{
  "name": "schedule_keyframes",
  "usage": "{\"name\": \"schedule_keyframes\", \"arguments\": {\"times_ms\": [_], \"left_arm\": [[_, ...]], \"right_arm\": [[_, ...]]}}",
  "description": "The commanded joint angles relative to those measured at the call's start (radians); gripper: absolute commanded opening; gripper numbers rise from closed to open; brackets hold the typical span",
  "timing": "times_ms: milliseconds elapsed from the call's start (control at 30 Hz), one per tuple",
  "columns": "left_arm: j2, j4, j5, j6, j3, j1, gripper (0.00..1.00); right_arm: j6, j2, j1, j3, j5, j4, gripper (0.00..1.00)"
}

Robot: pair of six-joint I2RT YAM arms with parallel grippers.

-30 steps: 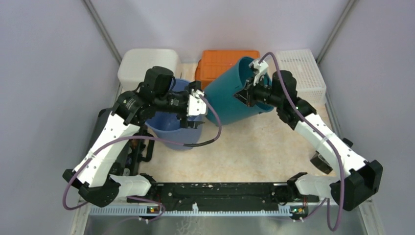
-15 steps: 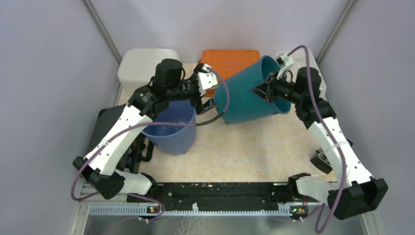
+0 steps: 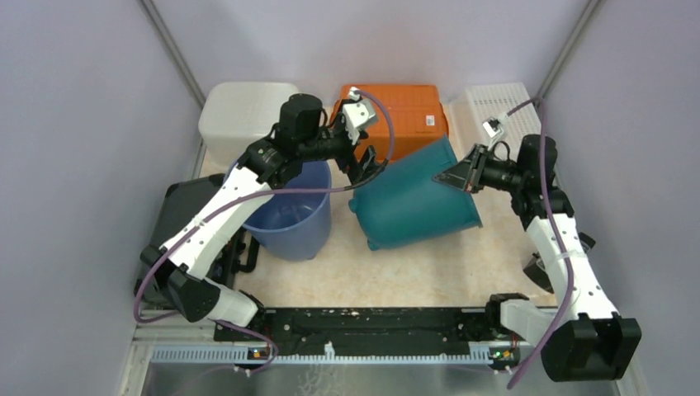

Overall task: Turn the large container upside down
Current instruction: Place the container at the center of the board.

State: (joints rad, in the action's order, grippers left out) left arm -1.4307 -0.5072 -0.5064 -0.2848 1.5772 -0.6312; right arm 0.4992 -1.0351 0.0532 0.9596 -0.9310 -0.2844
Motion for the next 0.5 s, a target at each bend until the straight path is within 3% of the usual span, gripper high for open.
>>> {"name": "schedule_keyframes", "arguments": {"times_ms": [0, 233, 367, 467], "left_arm": [[-0.023, 0.082, 0.003, 0.082, -0.021, -0.003, 0.99], [-0.068, 0.099, -0.03, 0.1, -0.034, -0.002, 0.99], [-0.095, 0.106, -0.026, 0.109, -0.036, -0.003, 0.99], [-0.107, 0.111, -0.006, 0.122, -0.04, -0.003, 0.99]], "right_arm": [[0.047, 0.034, -0.121, -0.031, -0.054, 0.069, 0.0], [-0.081, -0.047, -0.264, -0.068, -0.051, -0.098, 0.0], [-0.144, -0.049, -0.269, -0.057, 0.004, -0.15, 0.32], [-0.195, -0.051, -0.27, -0.029, 0.052, -0.188, 0.43]]}}
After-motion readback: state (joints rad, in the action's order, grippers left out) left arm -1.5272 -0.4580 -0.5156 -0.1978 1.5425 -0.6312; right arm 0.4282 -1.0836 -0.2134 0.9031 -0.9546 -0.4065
